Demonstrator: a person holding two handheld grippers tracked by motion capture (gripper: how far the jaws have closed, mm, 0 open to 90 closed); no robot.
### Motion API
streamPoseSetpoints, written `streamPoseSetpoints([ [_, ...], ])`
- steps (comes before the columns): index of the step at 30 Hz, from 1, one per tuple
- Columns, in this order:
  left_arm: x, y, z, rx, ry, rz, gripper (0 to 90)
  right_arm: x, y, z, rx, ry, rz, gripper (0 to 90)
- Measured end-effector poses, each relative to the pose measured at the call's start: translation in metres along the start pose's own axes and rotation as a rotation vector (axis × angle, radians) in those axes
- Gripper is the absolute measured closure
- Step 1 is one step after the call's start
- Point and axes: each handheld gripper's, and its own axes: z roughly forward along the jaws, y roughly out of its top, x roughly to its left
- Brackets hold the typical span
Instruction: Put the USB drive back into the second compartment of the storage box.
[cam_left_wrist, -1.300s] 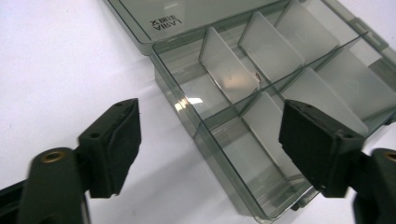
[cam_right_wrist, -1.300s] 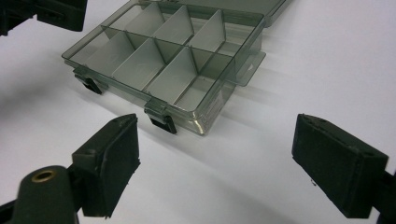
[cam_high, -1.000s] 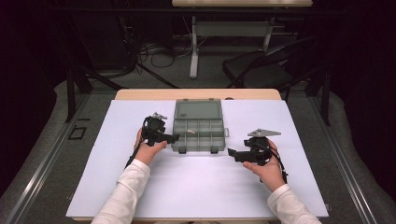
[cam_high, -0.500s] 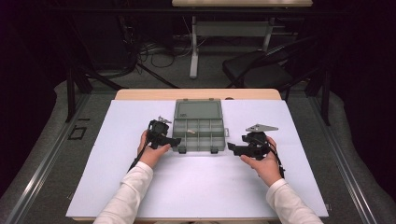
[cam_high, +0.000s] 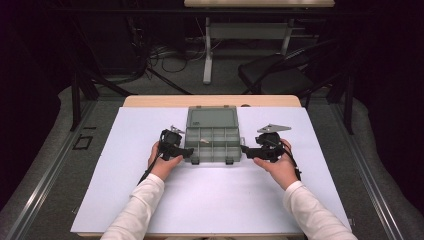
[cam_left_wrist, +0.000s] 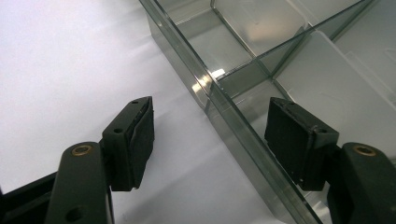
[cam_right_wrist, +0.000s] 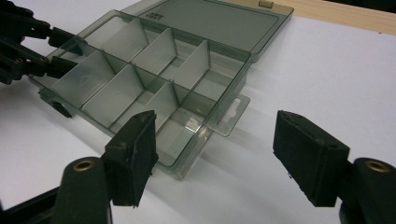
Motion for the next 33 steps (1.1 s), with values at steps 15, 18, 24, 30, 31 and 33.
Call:
streamPoseSetpoints([
  [15, -0.003, -0.001, 0.001, -0.02, 0.009, 0.024, 37.4, -0.003, 0.046, 0.02, 0.115, -0.027, -0.023, 34.7],
  [18, -0.003, -0.002, 0.002, -0.032, 0.005, 0.031, 40.3, -0.003, 0.056, 0.024, 0.126, -0.03, -0.02, 36.9],
  [24, -0.003, -0.003, 0.001, -0.034, -0.014, 0.04, 42.2, -0.007, 0.072, 0.031, 0.115, -0.012, 0.021, 41.7],
  [30, -0.004, -0.005, 0.002, -0.059, -0.015, 0.046, 46.5, -0.012, 0.085, 0.041, 0.137, -0.001, 0.051, 43.7],
  [31, -0.004, -0.005, 0.002, -0.054, -0.023, 0.049, 47.1, -0.012, 0.087, 0.042, 0.14, -0.005, 0.05, 43.7],
  [33, -0.004, -0.005, 0.002, -0.055, -0.025, 0.051, 47.7, -0.012, 0.093, 0.045, 0.15, -0.001, 0.05, 44.5],
])
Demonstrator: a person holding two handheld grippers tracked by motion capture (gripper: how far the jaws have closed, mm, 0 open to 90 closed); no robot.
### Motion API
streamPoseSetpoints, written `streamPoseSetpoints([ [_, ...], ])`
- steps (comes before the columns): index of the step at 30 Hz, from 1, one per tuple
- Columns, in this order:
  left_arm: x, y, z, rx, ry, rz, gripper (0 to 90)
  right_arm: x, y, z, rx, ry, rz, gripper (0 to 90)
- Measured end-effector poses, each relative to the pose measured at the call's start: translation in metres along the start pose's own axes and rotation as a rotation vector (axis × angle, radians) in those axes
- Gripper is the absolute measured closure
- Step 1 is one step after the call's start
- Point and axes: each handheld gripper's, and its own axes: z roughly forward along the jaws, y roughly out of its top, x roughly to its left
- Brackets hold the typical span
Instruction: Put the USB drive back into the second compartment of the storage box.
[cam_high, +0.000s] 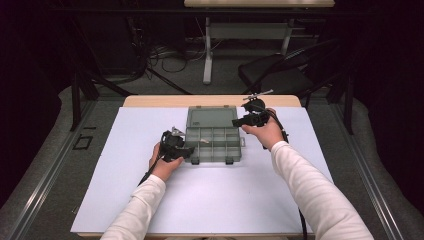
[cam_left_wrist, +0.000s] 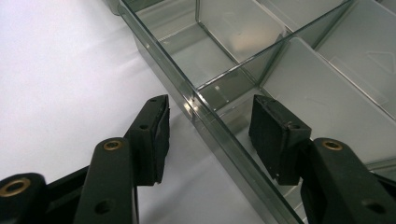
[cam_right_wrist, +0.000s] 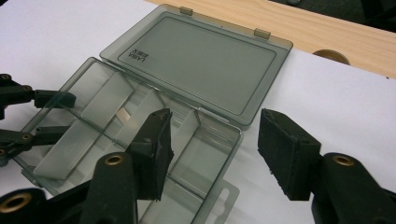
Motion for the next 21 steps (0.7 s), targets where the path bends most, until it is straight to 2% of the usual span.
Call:
streamPoseSetpoints([
  [6, -0.002, -0.001, 0.001, -0.014, 0.014, -0.004, 48.1, 0.002, 0.014, 0.007, 0.013, -0.006, -0.005, 45.7],
  [9, -0.003, -0.001, 0.001, -0.011, 0.016, -0.001, 48.7, 0.003, 0.02, 0.012, 0.016, -0.006, 0.012, 45.7],
  [12, -0.003, 0.0, 0.0, -0.003, 0.017, 0.003, 48.9, 0.003, 0.025, 0.017, 0.015, -0.026, -0.007, 44.0],
  [15, -0.004, 0.0, 0.0, -0.008, 0.026, 0.003, 48.8, 0.003, 0.03, 0.022, 0.016, -0.026, 0.004, 41.8],
  [17, -0.004, 0.0, 0.0, -0.007, 0.027, 0.0, 48.7, 0.003, 0.032, 0.024, 0.013, -0.015, 0.038, 38.5],
  [21, -0.005, 0.0, 0.0, -0.005, 0.033, -0.002, 48.8, 0.003, 0.034, 0.033, 0.05, -0.001, 0.082, 35.7],
])
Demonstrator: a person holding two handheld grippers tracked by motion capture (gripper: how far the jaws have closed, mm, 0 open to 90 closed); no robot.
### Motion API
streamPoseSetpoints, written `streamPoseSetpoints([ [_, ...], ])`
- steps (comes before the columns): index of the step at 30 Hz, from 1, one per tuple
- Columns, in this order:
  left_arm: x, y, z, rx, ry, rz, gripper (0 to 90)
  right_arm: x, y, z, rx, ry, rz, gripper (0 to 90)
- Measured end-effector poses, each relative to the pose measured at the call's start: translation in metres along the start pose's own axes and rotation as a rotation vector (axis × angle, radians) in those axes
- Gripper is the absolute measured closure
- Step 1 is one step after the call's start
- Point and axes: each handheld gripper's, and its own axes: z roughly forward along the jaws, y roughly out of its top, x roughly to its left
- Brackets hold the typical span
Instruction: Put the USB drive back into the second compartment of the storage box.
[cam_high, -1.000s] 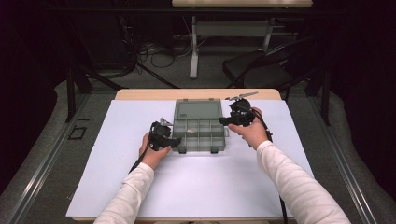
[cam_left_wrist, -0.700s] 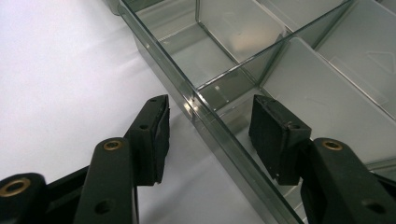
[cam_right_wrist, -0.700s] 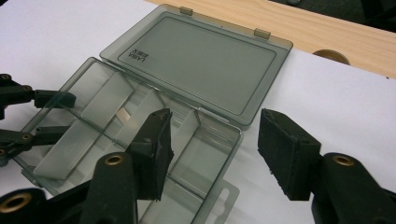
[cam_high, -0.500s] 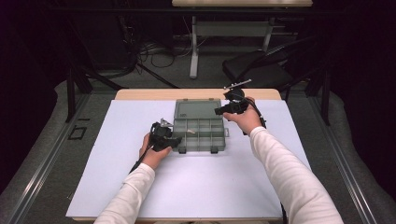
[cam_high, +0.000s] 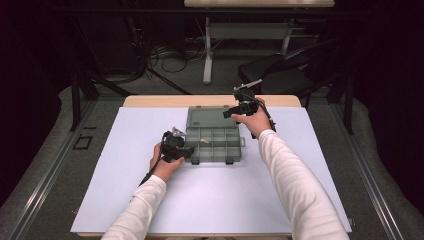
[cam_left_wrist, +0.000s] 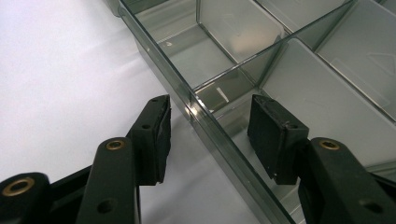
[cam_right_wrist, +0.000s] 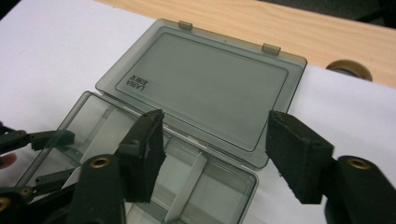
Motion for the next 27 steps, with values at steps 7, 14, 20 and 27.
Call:
streamPoseSetpoints([
  [7, -0.001, 0.0, 0.0, -0.004, 0.0, -0.012, 51.6, -0.002, 0.002, 0.015, 0.018, -0.016, 0.033, 31.1],
  [14, -0.001, 0.0, 0.0, -0.004, -0.001, -0.016, 51.7, -0.009, 0.003, 0.025, 0.002, -0.023, 0.068, 27.9],
  [20, -0.001, 0.0, 0.0, 0.002, -0.004, -0.012, 52.0, -0.016, 0.002, 0.033, 0.015, -0.041, 0.092, 26.7],
  [27, -0.002, 0.0, 0.0, -0.007, 0.004, -0.015, 52.2, -0.024, 0.001, 0.04, 0.011, -0.047, 0.121, 26.5],
])
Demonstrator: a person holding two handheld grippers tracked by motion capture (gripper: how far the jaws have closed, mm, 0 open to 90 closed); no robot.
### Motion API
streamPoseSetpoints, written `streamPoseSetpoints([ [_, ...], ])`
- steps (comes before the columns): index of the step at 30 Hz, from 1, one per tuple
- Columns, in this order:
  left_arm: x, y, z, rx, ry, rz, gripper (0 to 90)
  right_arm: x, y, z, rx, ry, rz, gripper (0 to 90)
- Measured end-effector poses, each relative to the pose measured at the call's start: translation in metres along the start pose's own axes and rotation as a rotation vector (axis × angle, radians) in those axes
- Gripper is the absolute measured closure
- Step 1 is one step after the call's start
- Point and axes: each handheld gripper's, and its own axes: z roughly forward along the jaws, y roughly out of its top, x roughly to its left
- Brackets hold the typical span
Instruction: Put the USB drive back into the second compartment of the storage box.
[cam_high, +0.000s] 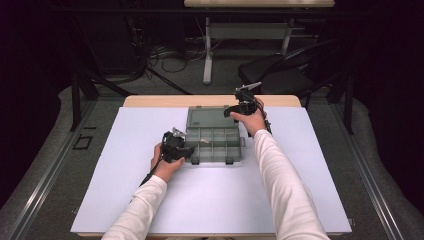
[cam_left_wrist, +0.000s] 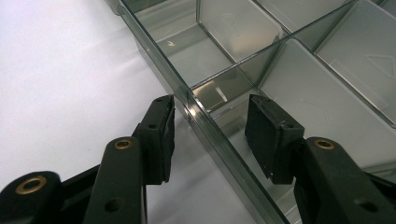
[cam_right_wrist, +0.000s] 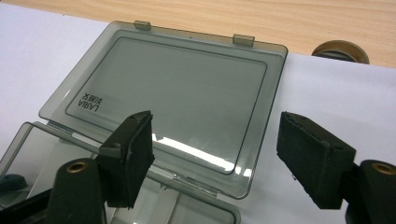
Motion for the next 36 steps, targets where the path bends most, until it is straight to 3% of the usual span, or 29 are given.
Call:
streamPoseSetpoints([
  [21, 0.0, -0.001, 0.0, -0.011, 0.008, -0.002, 52.8, -0.012, -0.009, 0.033, 0.047, -0.009, 0.042, 28.1],
  [36, 0.0, -0.001, 0.0, -0.012, 0.007, -0.001, 53.0, -0.014, -0.015, 0.043, 0.059, 0.001, 0.067, 29.5],
])
